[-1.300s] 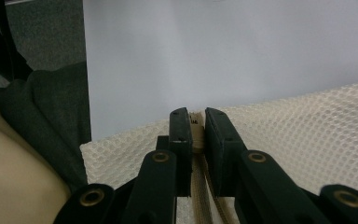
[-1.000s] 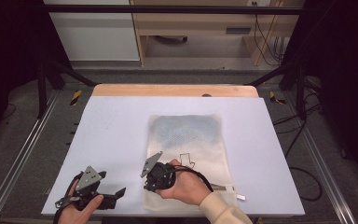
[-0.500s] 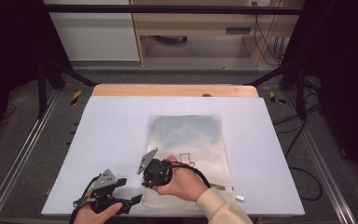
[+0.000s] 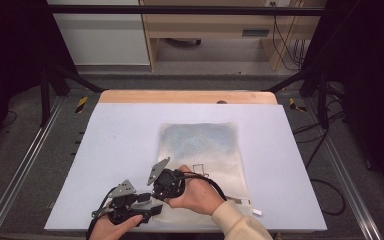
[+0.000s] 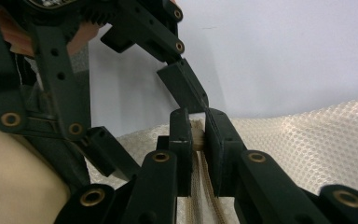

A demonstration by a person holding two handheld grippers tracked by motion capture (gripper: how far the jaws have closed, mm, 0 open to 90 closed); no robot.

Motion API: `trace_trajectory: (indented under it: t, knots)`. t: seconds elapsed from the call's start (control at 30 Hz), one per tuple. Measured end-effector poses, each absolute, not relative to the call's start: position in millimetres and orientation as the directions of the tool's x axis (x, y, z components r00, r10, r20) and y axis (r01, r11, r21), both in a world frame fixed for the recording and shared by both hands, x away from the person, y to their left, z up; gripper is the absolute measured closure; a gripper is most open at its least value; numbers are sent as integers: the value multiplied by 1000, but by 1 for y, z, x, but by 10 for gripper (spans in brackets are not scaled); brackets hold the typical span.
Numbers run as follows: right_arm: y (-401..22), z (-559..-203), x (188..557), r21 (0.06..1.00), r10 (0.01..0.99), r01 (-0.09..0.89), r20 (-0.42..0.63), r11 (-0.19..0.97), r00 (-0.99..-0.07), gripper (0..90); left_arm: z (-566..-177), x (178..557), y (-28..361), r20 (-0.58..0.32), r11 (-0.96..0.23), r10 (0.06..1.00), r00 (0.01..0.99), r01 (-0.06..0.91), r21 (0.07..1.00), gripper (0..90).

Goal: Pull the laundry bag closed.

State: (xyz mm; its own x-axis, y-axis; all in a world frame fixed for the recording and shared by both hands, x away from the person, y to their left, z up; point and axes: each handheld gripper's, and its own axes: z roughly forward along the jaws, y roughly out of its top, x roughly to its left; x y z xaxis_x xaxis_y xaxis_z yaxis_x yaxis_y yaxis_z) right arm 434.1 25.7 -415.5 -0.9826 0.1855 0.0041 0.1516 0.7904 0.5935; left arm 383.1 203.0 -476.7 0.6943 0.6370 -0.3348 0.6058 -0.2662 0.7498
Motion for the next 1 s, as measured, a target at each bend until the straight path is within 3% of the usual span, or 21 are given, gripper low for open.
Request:
trace_trajectory:
  t: [0.53, 1.0]
  knots:
    - [25, -412, 432, 605, 174, 138, -2, 784, -985, 819, -483, 392, 200, -384, -273, 575, 723, 612, 743, 518]
    - [23, -410, 431, 613, 168, 128, -8, 780, -986, 819, -485, 397, 203, -424, -247, 546, 723, 622, 743, 618]
